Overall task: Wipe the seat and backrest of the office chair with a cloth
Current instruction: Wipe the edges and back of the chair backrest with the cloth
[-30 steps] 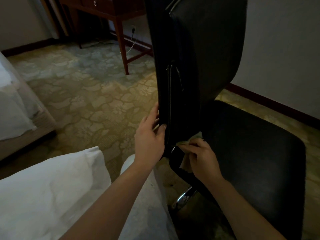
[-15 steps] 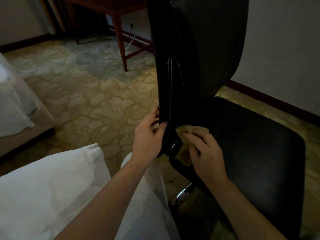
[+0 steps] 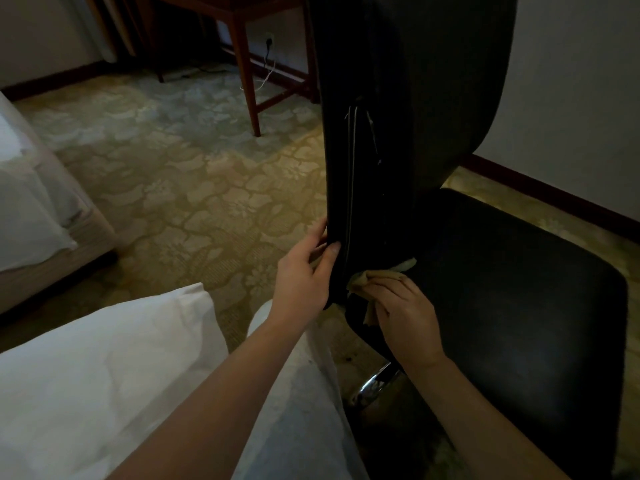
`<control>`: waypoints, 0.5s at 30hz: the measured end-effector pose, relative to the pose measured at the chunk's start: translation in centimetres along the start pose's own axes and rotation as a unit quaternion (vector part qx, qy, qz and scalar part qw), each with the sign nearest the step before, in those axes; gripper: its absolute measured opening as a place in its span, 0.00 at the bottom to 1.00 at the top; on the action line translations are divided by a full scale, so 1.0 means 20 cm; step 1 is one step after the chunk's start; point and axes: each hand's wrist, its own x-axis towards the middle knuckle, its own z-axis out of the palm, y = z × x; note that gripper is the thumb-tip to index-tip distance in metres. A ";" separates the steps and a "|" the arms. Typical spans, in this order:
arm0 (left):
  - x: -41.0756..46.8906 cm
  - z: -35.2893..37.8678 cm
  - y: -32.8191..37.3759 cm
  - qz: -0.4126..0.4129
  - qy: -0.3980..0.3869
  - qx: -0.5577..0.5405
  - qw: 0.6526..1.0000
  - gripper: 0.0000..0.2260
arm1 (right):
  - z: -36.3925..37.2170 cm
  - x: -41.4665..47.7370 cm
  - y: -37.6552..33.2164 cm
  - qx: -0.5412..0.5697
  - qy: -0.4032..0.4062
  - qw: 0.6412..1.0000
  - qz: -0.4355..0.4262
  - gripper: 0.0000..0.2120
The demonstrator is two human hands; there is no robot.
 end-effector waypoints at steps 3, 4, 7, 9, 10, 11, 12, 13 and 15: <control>0.01 0.00 -0.01 0.000 0.004 0.002 1.000 0.20 | 0.01 0.02 -0.02 0.030 -0.041 0.999 0.007 0.14; 0.01 0.00 -0.02 0.001 0.006 0.001 1.000 0.20 | 0.00 0.02 -0.02 0.039 -0.047 0.998 0.009 0.15; 0.01 0.00 -0.03 0.001 0.002 -0.001 1.000 0.20 | -0.08 0.00 -0.03 0.046 -0.024 0.998 0.019 0.12; 0.01 0.00 -0.05 -0.005 -0.004 -0.004 1.000 0.20 | -0.12 -0.01 -0.04 0.038 0.007 0.999 0.012 0.11; 0.01 0.01 -0.06 -0.007 -0.003 -0.003 1.000 0.20 | -0.13 -0.01 -0.04 0.029 0.018 0.999 0.000 0.11; 0.01 0.01 -0.07 -0.009 -0.003 -0.003 1.000 0.20 | -0.12 0.00 -0.05 0.019 0.023 0.999 -0.014 0.11; 0.01 0.01 -0.08 -0.012 -0.003 -0.005 1.000 0.20 | -0.11 0.01 -0.05 0.009 0.024 0.999 -0.025 0.11; 0.01 0.01 -0.09 -0.015 -0.004 -0.009 1.000 0.20 | -0.09 0.01 -0.04 0.003 0.022 0.999 -0.032 0.12; 0.01 0.00 -0.10 -0.022 -0.008 -0.022 0.999 0.20 | -0.04 0.01 -0.02 -0.001 0.014 0.999 -0.034 0.11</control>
